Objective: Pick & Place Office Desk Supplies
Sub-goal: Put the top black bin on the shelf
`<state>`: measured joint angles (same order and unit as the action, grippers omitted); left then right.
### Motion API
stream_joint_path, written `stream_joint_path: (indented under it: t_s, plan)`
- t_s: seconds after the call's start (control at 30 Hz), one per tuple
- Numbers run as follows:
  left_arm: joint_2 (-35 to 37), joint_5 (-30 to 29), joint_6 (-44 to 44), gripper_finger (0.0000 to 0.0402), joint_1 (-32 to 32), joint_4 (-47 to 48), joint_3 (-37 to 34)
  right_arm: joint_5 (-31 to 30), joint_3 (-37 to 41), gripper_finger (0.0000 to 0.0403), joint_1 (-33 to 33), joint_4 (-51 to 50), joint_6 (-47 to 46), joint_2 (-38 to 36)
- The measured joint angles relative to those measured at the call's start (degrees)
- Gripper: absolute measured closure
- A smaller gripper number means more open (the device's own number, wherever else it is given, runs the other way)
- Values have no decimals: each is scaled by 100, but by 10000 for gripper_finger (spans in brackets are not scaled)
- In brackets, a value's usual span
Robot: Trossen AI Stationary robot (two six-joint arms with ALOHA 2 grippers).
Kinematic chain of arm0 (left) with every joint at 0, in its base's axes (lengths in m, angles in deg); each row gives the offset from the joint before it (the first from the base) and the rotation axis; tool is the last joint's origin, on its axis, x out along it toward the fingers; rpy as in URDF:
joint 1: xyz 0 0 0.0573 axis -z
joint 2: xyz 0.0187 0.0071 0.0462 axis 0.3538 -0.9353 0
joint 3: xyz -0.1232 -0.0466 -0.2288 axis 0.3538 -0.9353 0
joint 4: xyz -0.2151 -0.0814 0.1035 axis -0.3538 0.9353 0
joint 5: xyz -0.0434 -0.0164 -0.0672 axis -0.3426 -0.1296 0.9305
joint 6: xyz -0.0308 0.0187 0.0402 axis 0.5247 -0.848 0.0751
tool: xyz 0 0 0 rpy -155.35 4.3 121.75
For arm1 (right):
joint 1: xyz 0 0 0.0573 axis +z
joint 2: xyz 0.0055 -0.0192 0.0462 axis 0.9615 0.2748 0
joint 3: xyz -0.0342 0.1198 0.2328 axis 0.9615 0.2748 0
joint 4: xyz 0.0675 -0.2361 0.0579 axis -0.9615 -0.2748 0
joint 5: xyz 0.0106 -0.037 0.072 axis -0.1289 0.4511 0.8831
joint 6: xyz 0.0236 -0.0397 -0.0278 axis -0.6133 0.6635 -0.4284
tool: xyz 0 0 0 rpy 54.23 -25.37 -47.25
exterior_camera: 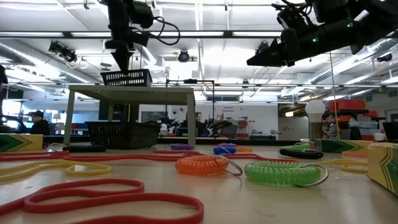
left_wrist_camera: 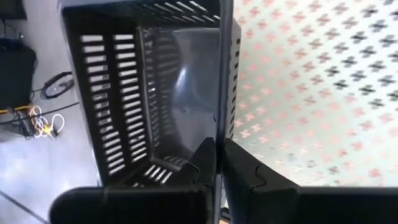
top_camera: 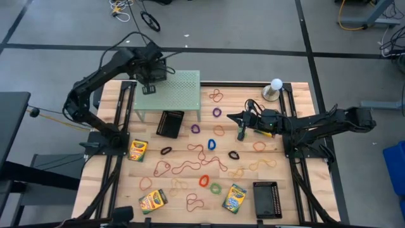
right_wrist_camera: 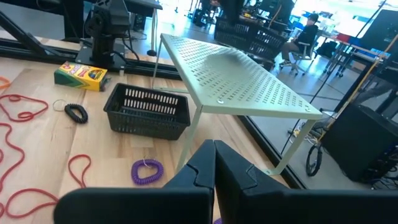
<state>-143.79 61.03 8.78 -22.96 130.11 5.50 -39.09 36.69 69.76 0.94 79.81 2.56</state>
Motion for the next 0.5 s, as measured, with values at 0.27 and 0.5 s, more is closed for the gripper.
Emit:
stream_joint_path:
  t_s: [0.27,0.5]
  plan:
    - [1,107,-420,388,-61,-127,-44,0,0,398,0,2,0,0]
    - [1,65,-357,387,-105,-57,-44,0,0,398,0,2,-2,0]
